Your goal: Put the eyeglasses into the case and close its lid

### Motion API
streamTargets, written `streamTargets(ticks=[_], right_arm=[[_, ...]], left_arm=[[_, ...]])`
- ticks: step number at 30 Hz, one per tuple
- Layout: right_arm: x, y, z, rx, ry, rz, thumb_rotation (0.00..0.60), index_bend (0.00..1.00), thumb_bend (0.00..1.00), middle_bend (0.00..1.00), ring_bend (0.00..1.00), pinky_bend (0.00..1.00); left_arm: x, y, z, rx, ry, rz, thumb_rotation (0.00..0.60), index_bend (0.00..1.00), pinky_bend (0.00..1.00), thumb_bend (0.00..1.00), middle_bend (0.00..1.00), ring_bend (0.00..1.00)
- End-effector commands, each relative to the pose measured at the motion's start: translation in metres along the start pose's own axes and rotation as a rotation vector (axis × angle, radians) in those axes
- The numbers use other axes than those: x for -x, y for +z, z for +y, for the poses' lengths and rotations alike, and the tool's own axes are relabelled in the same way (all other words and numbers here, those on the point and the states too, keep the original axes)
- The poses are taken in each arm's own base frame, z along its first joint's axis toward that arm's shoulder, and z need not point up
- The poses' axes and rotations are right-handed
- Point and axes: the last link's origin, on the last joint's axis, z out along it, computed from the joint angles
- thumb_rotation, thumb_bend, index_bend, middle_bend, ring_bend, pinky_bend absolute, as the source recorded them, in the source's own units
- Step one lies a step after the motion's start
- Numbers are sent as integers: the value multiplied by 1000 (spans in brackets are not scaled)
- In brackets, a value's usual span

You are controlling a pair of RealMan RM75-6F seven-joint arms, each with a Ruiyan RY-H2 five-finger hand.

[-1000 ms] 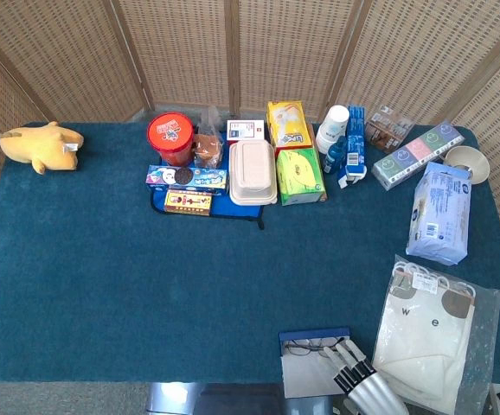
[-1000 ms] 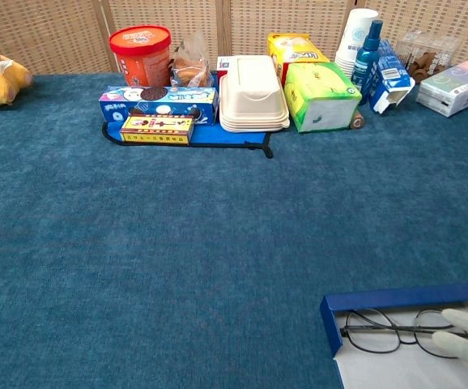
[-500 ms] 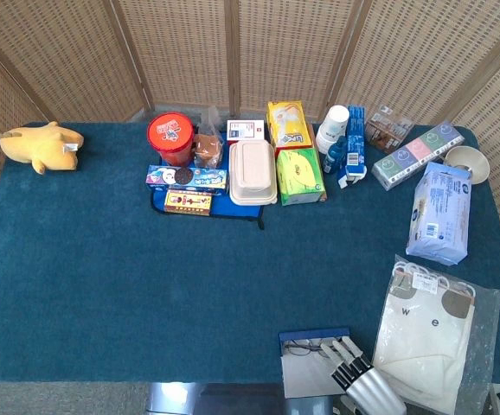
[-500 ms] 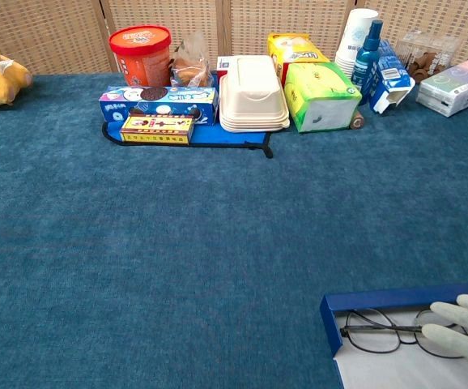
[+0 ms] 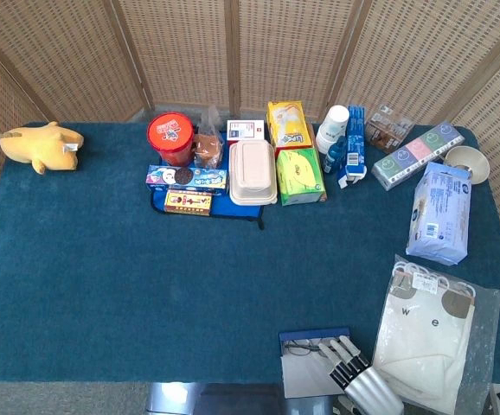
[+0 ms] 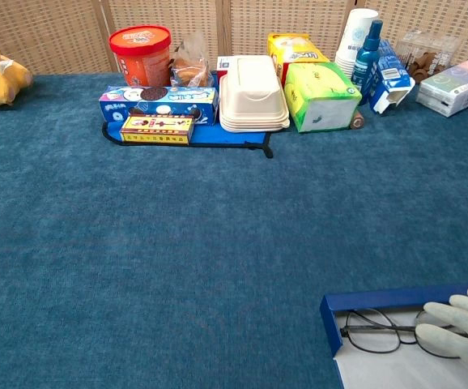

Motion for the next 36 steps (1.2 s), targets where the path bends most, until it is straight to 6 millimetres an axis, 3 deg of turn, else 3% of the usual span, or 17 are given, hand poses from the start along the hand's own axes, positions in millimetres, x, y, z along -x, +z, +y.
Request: streamTargets(ticks=[1,20,36], right_arm=[[0,2,1,-3,5,10,600,0,195,0,0,52],[-10,7,-3,-3,65,71,600,0,197,0,0,51],[-21,33,0,3,87,54,600,0,198,38,0,79]], left_arm=[[-1,-1,0,-2,1,2,600,115,43,309,274,165],[-2,-4,-3,-2,1,9,600,114,42,308,274,164],[0,-3,-10,-22,9,4,600,113,42,309,274,164]])
